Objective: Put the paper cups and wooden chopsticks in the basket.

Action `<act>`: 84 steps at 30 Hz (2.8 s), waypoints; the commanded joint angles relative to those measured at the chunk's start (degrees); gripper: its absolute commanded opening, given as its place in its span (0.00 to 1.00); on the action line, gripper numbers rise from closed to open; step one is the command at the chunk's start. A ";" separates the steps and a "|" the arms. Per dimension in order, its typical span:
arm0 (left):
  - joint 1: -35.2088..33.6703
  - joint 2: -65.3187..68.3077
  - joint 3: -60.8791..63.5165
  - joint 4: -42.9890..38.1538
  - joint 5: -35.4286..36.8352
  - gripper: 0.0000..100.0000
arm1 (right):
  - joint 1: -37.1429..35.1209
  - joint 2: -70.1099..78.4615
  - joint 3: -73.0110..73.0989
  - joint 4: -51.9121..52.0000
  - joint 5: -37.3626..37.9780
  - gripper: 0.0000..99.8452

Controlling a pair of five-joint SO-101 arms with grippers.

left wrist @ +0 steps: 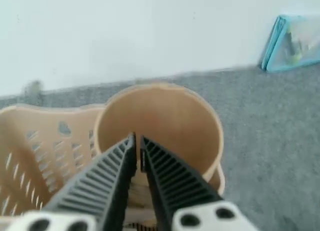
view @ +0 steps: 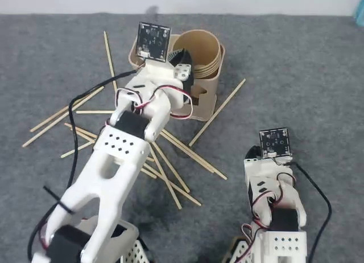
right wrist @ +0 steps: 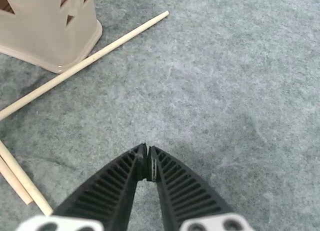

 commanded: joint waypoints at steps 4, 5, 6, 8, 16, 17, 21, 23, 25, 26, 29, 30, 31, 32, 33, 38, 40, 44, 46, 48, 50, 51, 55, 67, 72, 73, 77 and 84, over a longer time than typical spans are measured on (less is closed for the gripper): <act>-5.36 -14.42 -5.14 4.40 0.35 0.01 | -0.31 -0.84 1.14 0.13 0.79 0.01; -6.86 -17.49 -4.97 6.68 0.35 0.01 | -0.22 -0.84 1.14 0.13 0.79 0.01; -8.26 -20.48 -4.79 9.76 0.44 0.01 | -0.22 -0.84 1.14 0.13 0.79 0.01; -11.60 -26.37 -2.95 18.73 0.53 0.01 | -0.22 -0.84 1.14 0.13 0.79 0.01; -30.51 -50.64 21.49 29.98 0.26 0.01 | -0.04 -0.84 1.14 0.13 0.79 0.01; -32.97 -53.45 26.42 29.10 0.26 0.01 | 0.04 -0.92 1.14 0.22 0.79 0.01; -39.47 -64.97 46.81 21.54 -0.18 0.01 | 0.48 -1.36 1.14 0.57 0.79 0.01; -40.70 -70.33 55.25 19.08 -3.25 0.01 | 2.33 -1.36 1.14 0.22 0.70 0.01; -41.76 -75.52 61.32 18.90 -6.33 0.01 | 3.74 -1.36 0.88 0.31 0.44 0.01; -42.02 -77.89 63.60 19.52 -7.21 0.01 | 4.00 -1.36 0.88 0.57 0.44 0.01; -42.90 -81.93 63.25 27.25 -7.12 0.01 | 4.35 -1.36 0.79 0.75 0.44 0.01; -42.11 -82.29 63.25 29.36 -7.30 0.02 | 4.35 -1.36 0.62 1.36 0.44 0.01; -41.05 -82.20 63.25 30.95 -7.47 0.02 | 4.35 -1.36 -0.18 2.51 0.44 0.01; -40.00 -82.02 63.25 32.09 -7.56 0.02 | 4.44 -1.36 -1.41 4.35 0.35 0.01; -39.30 -81.85 63.25 32.70 -7.65 0.02 | 4.62 -1.36 -2.81 6.55 0.35 0.01; -38.86 -81.76 63.25 32.97 -12.57 0.02 | 8.13 -0.84 -8.18 7.87 -0.44 0.01; -38.95 -81.76 63.25 33.05 -12.92 0.01 | 8.75 -0.75 -10.90 6.73 -3.52 0.01; -38.95 -81.76 63.25 33.05 -13.01 0.01 | 7.78 1.27 -18.55 6.64 -4.84 0.01; -38.95 -81.76 63.25 33.14 -13.10 0.01 | 6.55 5.49 -23.30 6.64 -4.92 0.01; -39.03 -81.76 63.25 33.14 -13.10 0.01 | 6.37 11.91 -28.84 6.46 -7.30 0.01; -39.03 -81.76 63.25 33.14 -13.10 0.01 | 6.11 19.74 -34.99 6.20 -9.85 0.01; -39.03 -81.76 63.25 33.14 -13.10 0.01 | 6.02 23.87 -38.07 6.20 -10.99 0.01; -39.03 -81.76 63.25 33.14 -13.10 0.01 | 4.35 41.27 -49.93 6.11 -15.38 0.01; -39.12 -81.76 63.25 32.97 -13.19 0.02 | -0.84 85.67 -71.56 -7.78 -24.62 0.08; -38.95 -81.58 63.25 31.65 -13.19 0.02 | -0.75 100.88 -82.90 -8.75 -29.98 0.17; -38.95 -81.58 63.25 31.65 -13.19 0.02 | -0.75 103.96 -85.36 -8.75 -30.24 0.17; -38.95 -81.58 63.25 31.56 -13.19 0.02 | -1.63 116.18 -96.18 -8.31 -31.21 0.15; -38.77 -81.49 63.25 30.77 -14.51 0.02 | -2.77 129.27 -110.07 -8.22 -31.47 0.15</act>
